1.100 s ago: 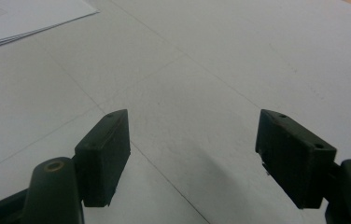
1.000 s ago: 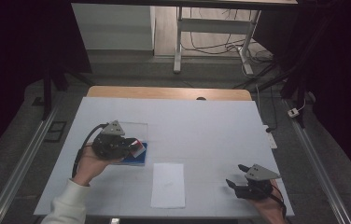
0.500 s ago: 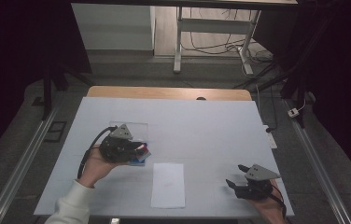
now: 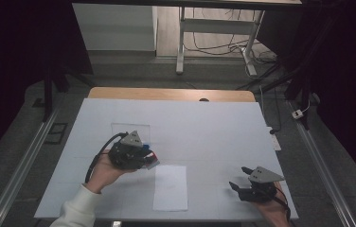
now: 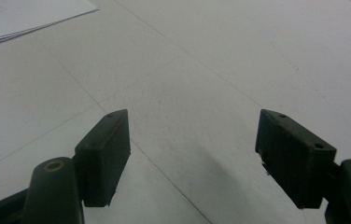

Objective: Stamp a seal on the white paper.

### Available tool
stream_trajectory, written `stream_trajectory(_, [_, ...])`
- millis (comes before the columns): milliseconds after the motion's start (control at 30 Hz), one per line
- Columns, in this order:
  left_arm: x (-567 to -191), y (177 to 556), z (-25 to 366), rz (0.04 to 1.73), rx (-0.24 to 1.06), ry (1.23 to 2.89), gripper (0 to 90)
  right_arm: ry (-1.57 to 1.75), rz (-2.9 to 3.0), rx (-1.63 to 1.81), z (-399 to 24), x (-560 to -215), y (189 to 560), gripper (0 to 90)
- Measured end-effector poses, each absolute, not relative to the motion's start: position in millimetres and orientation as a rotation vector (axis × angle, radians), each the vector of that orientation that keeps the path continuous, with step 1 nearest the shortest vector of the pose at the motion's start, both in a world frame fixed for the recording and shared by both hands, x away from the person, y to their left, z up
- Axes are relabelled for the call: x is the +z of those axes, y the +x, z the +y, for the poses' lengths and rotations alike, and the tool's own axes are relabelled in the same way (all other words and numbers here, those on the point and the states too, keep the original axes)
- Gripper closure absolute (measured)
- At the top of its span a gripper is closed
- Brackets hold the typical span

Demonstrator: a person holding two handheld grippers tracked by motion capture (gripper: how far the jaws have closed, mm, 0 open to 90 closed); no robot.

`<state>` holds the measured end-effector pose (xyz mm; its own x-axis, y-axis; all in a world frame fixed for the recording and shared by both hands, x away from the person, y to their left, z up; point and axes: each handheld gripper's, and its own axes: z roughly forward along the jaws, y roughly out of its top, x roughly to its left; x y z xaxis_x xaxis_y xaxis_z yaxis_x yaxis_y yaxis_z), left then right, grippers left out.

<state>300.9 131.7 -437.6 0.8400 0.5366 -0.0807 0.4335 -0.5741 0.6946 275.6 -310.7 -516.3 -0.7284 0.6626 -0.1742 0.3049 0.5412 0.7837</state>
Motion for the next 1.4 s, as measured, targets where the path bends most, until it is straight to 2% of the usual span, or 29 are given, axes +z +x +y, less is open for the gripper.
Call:
stream_trajectory(967, [-460,294,86,0.58,0.075,2.372,69.7,0.779,2.33,1.055,-310,-517,276,25.9])
stream_trajectory(1400, [-474,291,68,0.551,0.073,2.426,69.7,0.781,2.332,1.048,-310,-518,276,25.9])
